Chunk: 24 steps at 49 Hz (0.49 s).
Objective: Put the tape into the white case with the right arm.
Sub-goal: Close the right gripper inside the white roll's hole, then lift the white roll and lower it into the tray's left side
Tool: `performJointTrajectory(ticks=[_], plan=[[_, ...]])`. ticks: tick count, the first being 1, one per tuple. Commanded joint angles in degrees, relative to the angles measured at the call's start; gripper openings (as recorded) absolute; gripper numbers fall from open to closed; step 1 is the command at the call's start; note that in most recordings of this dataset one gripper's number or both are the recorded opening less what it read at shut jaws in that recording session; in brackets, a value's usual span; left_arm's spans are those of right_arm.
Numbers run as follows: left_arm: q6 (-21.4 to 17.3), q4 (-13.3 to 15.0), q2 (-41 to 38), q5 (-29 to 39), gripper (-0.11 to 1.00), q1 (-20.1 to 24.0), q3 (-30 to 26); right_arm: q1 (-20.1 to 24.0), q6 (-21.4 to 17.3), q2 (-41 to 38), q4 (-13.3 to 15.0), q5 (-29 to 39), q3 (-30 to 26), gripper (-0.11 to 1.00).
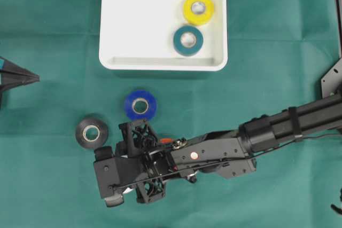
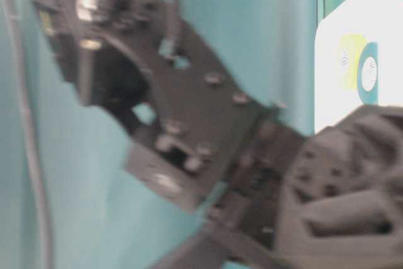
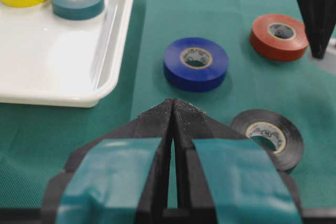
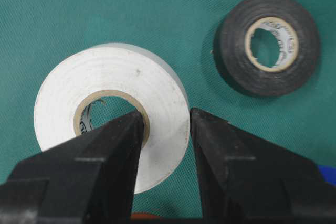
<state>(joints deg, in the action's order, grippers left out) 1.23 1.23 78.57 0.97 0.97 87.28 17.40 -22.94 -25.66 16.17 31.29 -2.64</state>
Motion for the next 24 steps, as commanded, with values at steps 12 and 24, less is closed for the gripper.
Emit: performJointTrajectory(ticks=[12,24], plan=[[0.0,0.1,-0.4,-0.5,0.0,-0.1,-0.5,-3.1,-1.6,2.9,0.3,0.6,-1.4,0.02],[-0.1,0.1,-0.4,-0.5,0.0,-0.1,-0.5,-8.6,-1.6,3.5,0.3,0.4,-1.6,0.02]])
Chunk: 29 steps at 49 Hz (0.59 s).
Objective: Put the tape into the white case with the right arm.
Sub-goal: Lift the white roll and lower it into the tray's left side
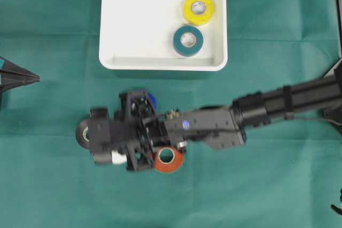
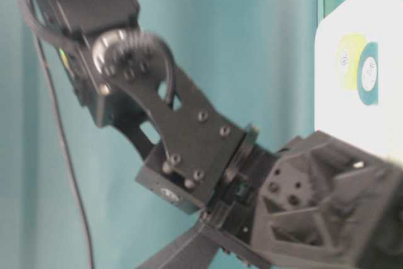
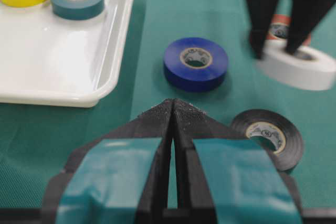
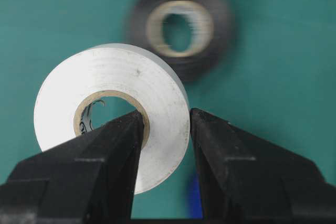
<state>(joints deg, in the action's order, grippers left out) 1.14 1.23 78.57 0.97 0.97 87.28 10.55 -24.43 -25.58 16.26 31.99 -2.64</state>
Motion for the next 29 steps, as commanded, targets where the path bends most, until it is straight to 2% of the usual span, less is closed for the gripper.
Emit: performJointTrajectory(ticks=[1,29], plan=[[0.0,0.1,-0.4,-0.5,0.0,-0.1,-0.5,-2.2,-0.1,3.6,0.2,-0.4,-1.6,0.02],[0.0,0.1,-0.4,-0.5,0.0,-0.1,-0.5,-17.3,-0.1,4.7,0.3,-2.0,-1.7,0.02]])
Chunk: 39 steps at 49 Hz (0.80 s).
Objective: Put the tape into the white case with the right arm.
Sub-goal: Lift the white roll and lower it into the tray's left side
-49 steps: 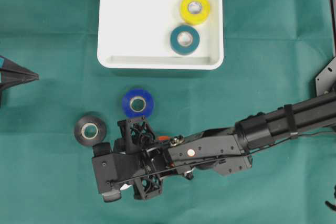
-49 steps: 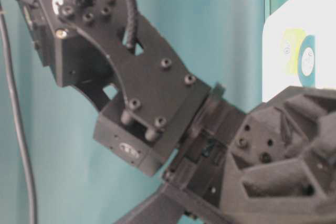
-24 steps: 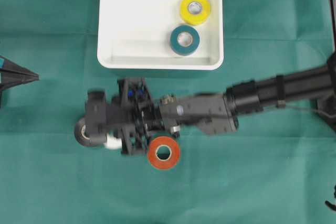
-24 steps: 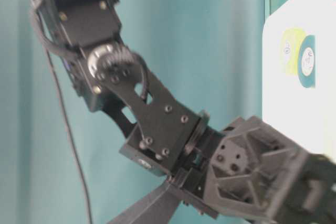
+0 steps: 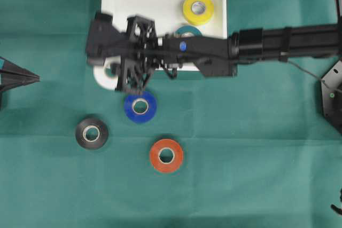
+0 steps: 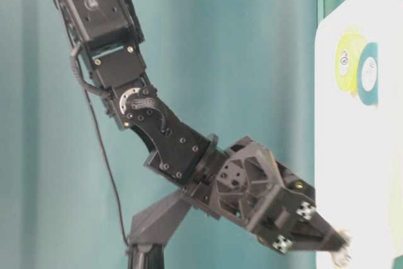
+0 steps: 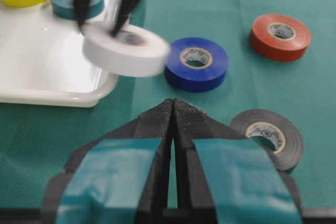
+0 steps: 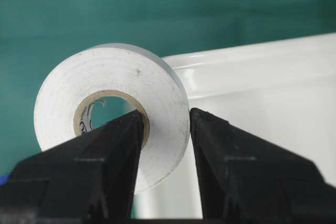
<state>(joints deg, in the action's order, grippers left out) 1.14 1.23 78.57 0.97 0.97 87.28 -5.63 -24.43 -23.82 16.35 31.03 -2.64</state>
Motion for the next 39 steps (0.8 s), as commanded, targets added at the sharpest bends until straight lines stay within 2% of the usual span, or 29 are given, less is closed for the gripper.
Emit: performJointTrajectory(ticks=[1,15,22,33,39], plan=[[0.0,0.1,-0.4,-0.5,0.0,-0.1,-0.5,-1.4,-0.1,3.0,0.3,-1.1,-1.7,0.02],[0.0,0.1,-0.4,-0.5,0.0,0.0,-0.5,-4.7,-0.1,3.0,1.2,-1.2,-1.4,0.02],[0.0,0.1,-0.4,-0.5,0.0,-0.1,-0.5,-4.9,0.1,3.0,1.7,-0.4,-1.1,0.02],[0.0,0.1,-0.4,-0.5,0.0,-0.1,-0.5,-5.1,0.0,3.0,4.5,4.2,-0.5,0.02],[0.0,0.1,-0.4,-0.5,0.0,-0.1,-0.5,-5.1,0.0,3.0,4.9,4.9,-0.5,0.02]])
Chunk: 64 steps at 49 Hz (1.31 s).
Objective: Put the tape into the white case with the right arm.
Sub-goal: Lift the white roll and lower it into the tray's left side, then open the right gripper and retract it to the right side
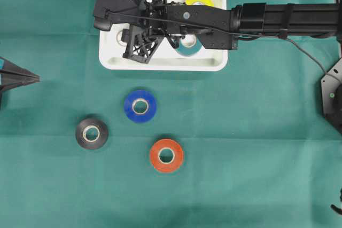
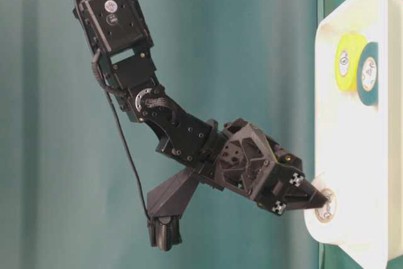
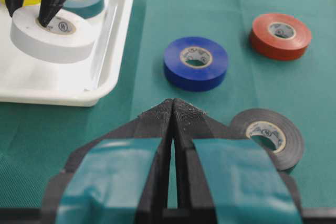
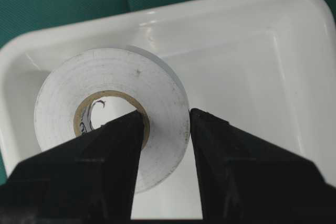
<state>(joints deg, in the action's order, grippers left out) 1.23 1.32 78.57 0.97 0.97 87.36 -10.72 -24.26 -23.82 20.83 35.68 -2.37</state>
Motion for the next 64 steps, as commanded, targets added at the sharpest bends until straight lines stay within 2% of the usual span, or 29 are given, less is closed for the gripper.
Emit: performJointTrajectory(ticks=[1,32,35,39,44,45,50,57,64], plan=[[-0.1,0.0,-0.4,-0.5,0.0,-0.1,-0.6,0.0,-0.2,3.0,0.4,0.3,-0.7,0.02],[-0.1,0.0,-0.4,-0.5,0.0,-0.1,-0.6,0.0,-0.2,3.0,0.4,-4.0,1.8,0.02],[-0.1,0.0,-0.4,-0.5,0.0,-0.1,-0.6,0.0,-0.2,3.0,0.4,-4.0,1.8,0.1],[-0.1,0.0,-0.4,-0.5,0.0,-0.1,-0.5,0.0,-0.2,3.0,0.4,-3.9,1.8,0.3],[-0.1,0.0,-0.4,-0.5,0.0,-0.1,-0.6,-0.1,-0.2,3.0,0.4,-3.8,1.8,0.6],[-0.1,0.0,-0.4,-0.5,0.0,-0.1,-0.5,0.0,-0.2,3.0,0.4,-3.8,1.9,0.63],[-0.1,0.0,-0.4,-0.5,0.0,-0.1,-0.6,-0.1,-0.2,3.3,0.4,-3.8,2.0,0.53],[-0.1,0.0,-0.4,-0.5,0.0,-0.1,-0.6,0.0,-0.1,5.2,0.4,-3.7,3.7,0.52],[-0.1,0.0,-0.4,-0.5,0.0,-0.1,-0.6,0.0,-0.1,9.5,0.4,-4.3,8.2,0.52]])
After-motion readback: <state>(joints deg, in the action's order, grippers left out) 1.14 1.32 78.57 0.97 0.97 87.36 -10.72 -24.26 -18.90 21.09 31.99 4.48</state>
